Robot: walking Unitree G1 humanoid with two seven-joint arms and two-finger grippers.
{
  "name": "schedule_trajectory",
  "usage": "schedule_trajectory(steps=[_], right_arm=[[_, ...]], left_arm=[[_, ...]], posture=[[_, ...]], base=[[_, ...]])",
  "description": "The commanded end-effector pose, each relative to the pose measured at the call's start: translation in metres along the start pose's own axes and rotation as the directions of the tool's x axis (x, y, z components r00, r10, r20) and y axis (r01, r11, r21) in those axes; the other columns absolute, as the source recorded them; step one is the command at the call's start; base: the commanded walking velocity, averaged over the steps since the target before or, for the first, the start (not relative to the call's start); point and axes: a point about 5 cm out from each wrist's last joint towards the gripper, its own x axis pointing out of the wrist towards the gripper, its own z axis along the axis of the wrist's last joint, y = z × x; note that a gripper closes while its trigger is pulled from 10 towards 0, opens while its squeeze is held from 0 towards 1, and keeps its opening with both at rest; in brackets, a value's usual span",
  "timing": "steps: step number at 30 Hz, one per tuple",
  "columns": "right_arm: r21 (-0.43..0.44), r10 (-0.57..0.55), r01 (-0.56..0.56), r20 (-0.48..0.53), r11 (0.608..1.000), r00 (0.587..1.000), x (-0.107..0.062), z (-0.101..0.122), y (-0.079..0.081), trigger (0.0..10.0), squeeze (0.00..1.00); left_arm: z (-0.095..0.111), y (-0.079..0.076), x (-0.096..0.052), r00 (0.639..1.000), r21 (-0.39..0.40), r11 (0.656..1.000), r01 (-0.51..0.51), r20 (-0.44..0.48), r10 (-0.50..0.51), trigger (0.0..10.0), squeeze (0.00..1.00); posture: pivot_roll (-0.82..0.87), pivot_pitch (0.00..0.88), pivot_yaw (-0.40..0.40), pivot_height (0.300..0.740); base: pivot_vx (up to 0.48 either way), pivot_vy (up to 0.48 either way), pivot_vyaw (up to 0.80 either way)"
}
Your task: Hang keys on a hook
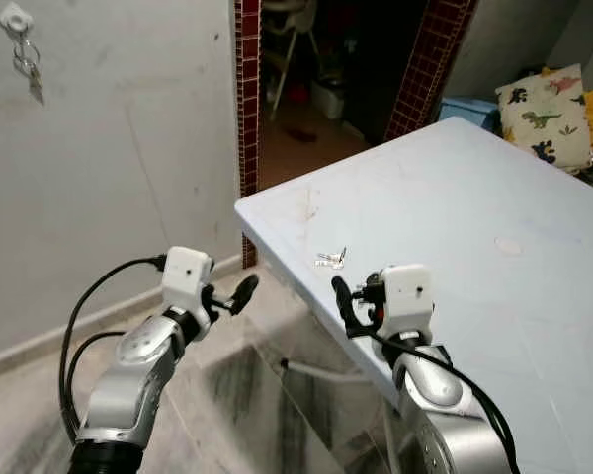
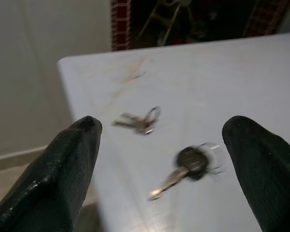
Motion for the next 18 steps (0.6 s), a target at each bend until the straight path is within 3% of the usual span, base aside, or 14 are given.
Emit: schedule_trajectory(steps=[1,10,18], right_arm=[[-0.001,-0.019,0.019,0.007,1.000,1.000,0.0002,0.0018,-0.0042,10.0,0.00],[-0.004,-0.022,0.022,0.001,1.000,1.000,0.0001,0.0007,-0.0039,10.0,0.00],[-0.015,-0.043,0.043,-0.003,0.999,0.999,0.0003,-0.0001,-0.0078,10.0,0.00]], left_arm=[[0.0079,-0.0051,0.0029,0.999,0.019,1.000,0.023,0.024,-0.024,10.0,0.00],[0.0061,-0.0056,0.0033,1.000,0.015,1.000,0.020,0.011,-0.020,10.0,0.00],[0.0061,-0.0074,0.0032,1.000,-0.003,1.000,0.027,0.016,-0.027,10.0,0.00]], posture=[[0.05,0.004,-0.037,0.740],[0.05,0.004,-0.038,0.740],[0.05,0.003,-0.040,0.740]], base=[[0.472,0.000,0.00],[0.437,0.000,0.00],[0.030,0.000,0.00]])
